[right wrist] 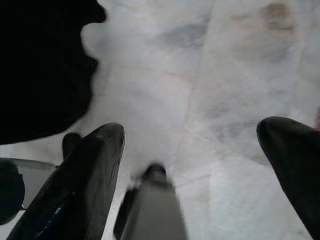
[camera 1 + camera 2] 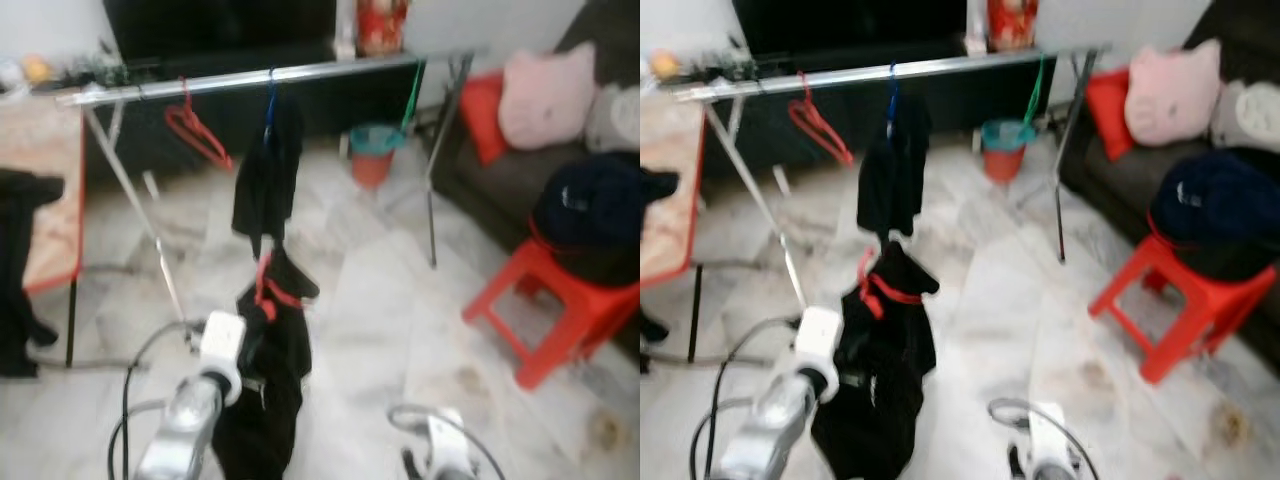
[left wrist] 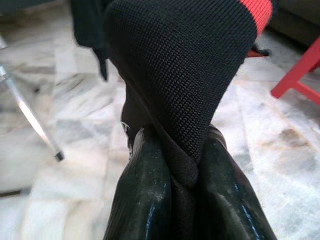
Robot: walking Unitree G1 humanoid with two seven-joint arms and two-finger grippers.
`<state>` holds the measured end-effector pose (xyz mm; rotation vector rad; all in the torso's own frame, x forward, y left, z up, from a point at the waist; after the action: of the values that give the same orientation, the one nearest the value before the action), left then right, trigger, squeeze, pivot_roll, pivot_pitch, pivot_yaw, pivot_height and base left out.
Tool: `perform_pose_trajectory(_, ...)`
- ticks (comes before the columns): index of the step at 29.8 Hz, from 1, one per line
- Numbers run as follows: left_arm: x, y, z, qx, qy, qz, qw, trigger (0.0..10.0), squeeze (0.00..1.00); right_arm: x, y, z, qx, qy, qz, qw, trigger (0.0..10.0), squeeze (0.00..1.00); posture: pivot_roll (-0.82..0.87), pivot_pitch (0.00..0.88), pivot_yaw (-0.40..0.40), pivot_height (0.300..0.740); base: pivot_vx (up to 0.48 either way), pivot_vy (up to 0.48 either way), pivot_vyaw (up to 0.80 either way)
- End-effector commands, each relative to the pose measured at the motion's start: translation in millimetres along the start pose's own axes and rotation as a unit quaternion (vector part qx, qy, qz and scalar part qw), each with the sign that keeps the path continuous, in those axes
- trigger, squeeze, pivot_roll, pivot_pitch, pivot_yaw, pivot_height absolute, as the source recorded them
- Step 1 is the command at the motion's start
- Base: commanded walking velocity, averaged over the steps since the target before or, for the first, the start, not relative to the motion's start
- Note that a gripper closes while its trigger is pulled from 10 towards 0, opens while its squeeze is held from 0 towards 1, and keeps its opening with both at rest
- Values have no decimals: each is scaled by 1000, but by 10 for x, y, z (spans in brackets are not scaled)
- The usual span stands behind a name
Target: Hang hanger
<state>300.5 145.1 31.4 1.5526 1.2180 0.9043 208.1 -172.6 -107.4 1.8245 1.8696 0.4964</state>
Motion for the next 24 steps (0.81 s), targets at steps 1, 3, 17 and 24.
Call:
perform_pose_trajectory(1,-64,89,18,-17,-8,-5,1000,10000,0,-76,-20,-4,1,-7,-6,1000,10000,0,50,0,4,740,-349,0,0)
perform_pose_trajectory(3,-65,102,21,-20,-9,-1,1000,10000,0,-74,-10,-4,-2,-6,-8,1000,10000,0,49,0,6,740,-281,0,0)
perform_pose_trajectory(17,-21,177,36,-19,-7,24,1000,10000,0,-68,127,-6,-49,4,-70,996,10000,0,59,0,5,740,0,0,0)
perform_pose_trajectory(24,-37,299,39,-21,-39,45,998,10000,0,-59,234,-29,-99,4,-46,994,10000,0,59,0,3,740,0,0,0)
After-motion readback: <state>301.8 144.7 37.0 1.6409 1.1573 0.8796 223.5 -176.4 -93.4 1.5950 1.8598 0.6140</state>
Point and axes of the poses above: a point about 5 cm out from each wrist's last joint towards the gripper, its own z axis pointing out of the wrist towards the gripper, its own y axis along the axis of the wrist's last joint, x = y × z, the point moved 3 cm from there along z, pointing out of the wrist towards the gripper, and after that the axes turned 2 degrees about -z, right-handed, at the moved point
